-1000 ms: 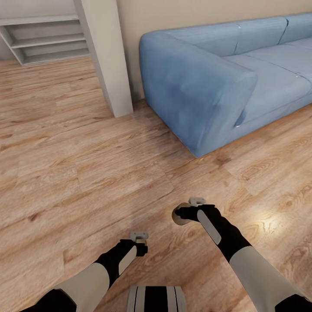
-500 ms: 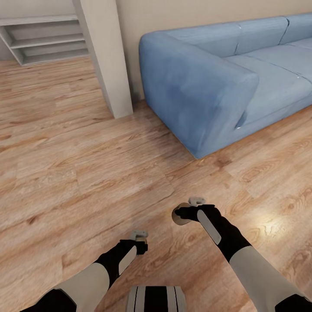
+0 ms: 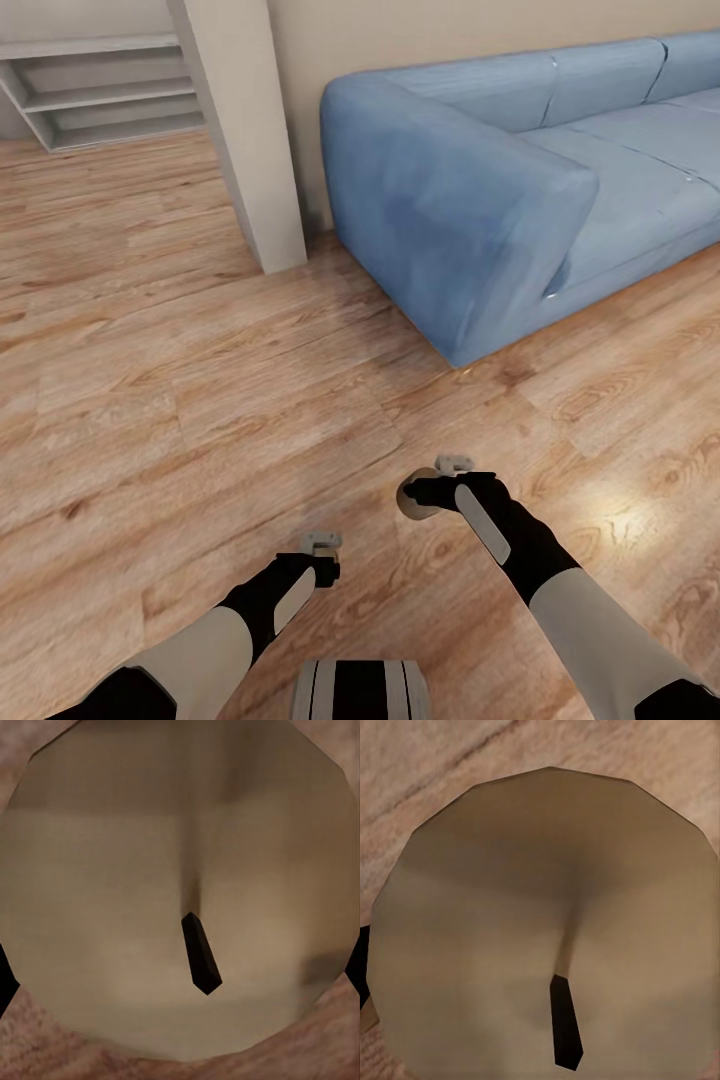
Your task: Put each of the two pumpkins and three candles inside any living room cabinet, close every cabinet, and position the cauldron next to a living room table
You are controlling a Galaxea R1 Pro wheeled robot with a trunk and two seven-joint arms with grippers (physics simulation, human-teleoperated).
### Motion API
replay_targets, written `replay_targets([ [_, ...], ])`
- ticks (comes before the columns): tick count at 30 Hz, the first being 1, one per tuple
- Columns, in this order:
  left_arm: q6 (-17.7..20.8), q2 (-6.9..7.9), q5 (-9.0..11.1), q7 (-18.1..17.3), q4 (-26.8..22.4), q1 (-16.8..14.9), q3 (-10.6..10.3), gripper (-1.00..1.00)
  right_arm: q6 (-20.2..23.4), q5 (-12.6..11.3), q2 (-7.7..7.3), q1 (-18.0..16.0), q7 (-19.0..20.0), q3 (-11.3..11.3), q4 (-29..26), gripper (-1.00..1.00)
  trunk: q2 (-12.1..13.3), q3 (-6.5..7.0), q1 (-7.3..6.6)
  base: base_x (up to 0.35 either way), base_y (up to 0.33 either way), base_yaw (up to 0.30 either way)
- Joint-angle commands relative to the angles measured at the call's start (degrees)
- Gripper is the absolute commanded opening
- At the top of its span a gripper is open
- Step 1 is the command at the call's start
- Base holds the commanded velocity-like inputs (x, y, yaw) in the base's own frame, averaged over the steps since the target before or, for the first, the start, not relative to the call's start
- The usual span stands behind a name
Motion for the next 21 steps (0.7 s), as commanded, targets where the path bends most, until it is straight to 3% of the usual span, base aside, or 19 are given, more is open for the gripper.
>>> replay_targets([
  [1,0.21,0.00,0.28,0.44,-0.07,-0.03,-0.32,-1.00,0.09,-0.65,-0.08,-0.05,-0.58,0.23,-0.10,-1.00,-0.02,-0.04,-0.01,0.000,0.000,0.000],
  [12,0.21,0.00,0.31,0.44,-0.13,-0.03,-0.32,-1.00,0.03,-0.57,-0.08,-0.03,-0.54,0.23,-0.03,-1.00,-0.02,-0.04,-0.01,0.000,0.000,0.000],
  [21,0.40,0.05,1.45,0.44,-0.28,-0.03,-0.26,-1.00,-0.27,-0.55,-0.08,0.32,-0.64,0.23,0.07,-1.00,0.10,1.95,-0.24,0.000,0.000,0.000],
])
